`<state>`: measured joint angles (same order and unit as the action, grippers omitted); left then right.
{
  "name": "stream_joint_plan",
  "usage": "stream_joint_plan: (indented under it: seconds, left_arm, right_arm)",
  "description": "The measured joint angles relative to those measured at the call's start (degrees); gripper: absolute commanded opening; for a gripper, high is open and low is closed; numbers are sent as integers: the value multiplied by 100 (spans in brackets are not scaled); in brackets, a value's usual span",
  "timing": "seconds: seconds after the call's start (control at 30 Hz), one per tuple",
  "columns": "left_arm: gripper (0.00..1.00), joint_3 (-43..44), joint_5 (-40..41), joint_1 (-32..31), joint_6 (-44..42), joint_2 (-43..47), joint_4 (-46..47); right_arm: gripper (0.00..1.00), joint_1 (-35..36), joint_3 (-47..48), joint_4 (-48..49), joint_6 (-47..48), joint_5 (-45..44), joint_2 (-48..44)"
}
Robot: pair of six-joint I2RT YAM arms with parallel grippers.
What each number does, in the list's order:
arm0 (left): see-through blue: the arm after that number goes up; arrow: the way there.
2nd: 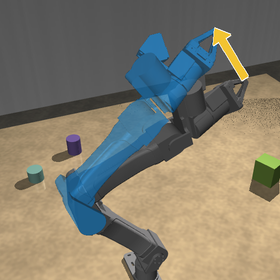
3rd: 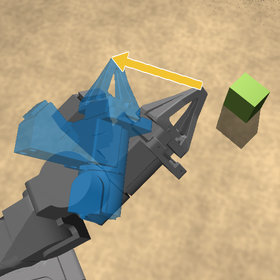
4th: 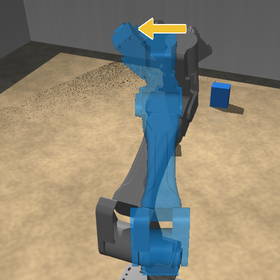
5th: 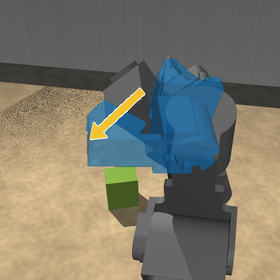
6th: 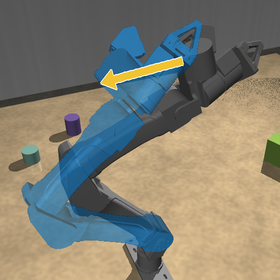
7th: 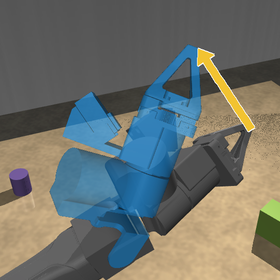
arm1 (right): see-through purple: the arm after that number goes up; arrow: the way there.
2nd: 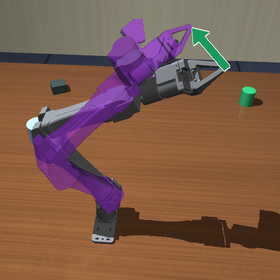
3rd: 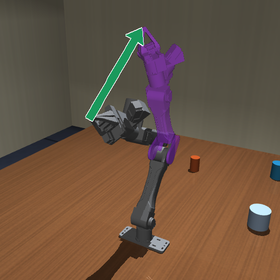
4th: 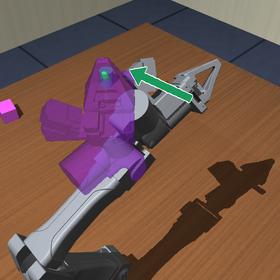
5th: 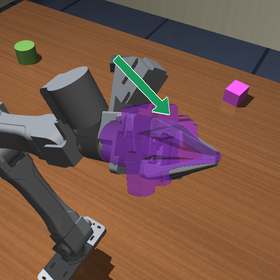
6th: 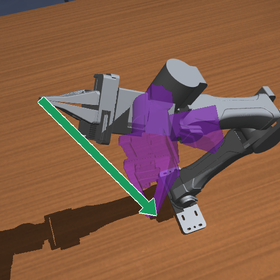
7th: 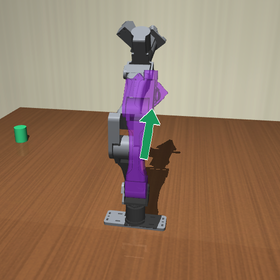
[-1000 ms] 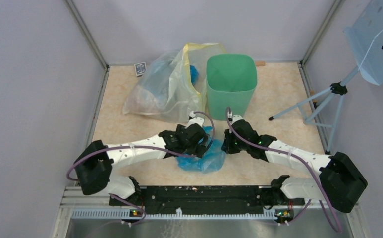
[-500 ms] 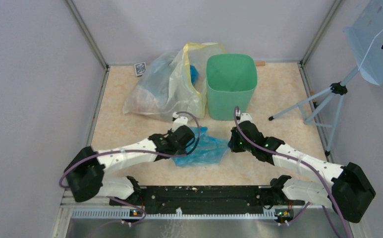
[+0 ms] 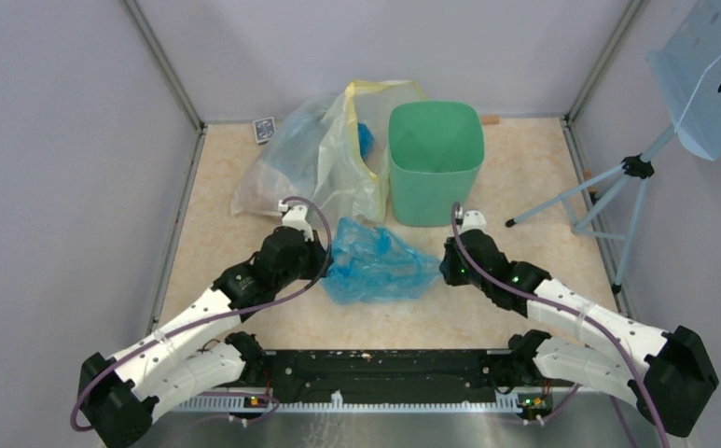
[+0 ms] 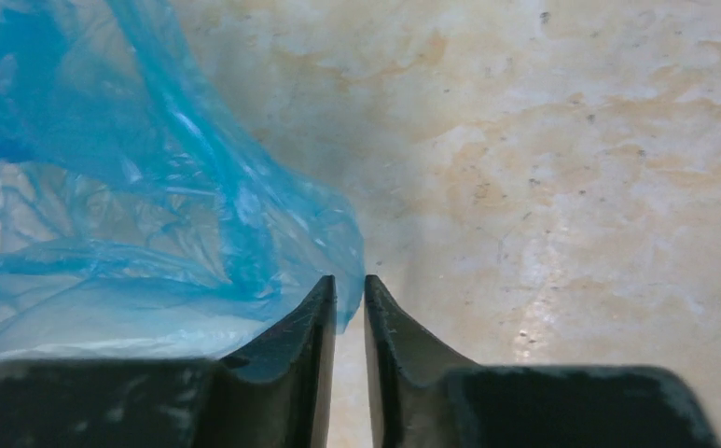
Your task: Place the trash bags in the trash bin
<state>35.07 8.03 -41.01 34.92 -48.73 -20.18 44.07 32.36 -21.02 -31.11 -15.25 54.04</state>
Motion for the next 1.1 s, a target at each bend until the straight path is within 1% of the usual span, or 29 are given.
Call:
stream_joint_plan:
  seconds: [0.1,0.17,0.3,0.4,0.53,0.67,0.77,0.83,0.87,0.93,1.03,1.07,1.1]
  left_arm:
    - [0,190,-337,2,-164,0,-2]
    - [0,400,-557,2,-256,0,-22]
    - [0,874,-787,2,-411,28,-190]
    - [0,1099,-866,2,-501,114,-282]
    - [0,1165,-890,2,-551,267,-417]
    - [0,1158,-911,4,-553,345,-487]
    - [0,1141,-927,7,-551,402,-494]
    - [0,1128,-931,7,-551,413,-507]
    - [0,1126,-929,7,-551,415,-511]
    - [0,1119,-927,7,-549,415,-525]
    - [0,1117,-870,7,-527,420,-564]
    - [0,1110,-826,7,-511,424,-586]
    - [0,1108,-776,7,-503,426,-608]
  right_arm:
    - [55,0,2,66,339,498,-109]
    - [59,0,2,157,520,761,-197]
    - [60,0,151,284,772,988,-238]
    - [62,0,286,557,916,1303,-44]
    - [67,0,258,1198,1062,2096,387]
    - [68,0,-7,1980,1130,2695,678]
    - [67,4,-175,2483,1165,2953,966]
    - [63,7,-210,2830,1163,3038,1276]
    - [57,9,-210,2955,1161,3045,1403]
    - [40,9,-210,3250,1143,3053,1698]
    - [3,9,-210,3482,1060,3049,1976]
    - [0,9,-210,3512,1001,3034,1996]
    - [0,7,-210,3510,979,3005,1982]
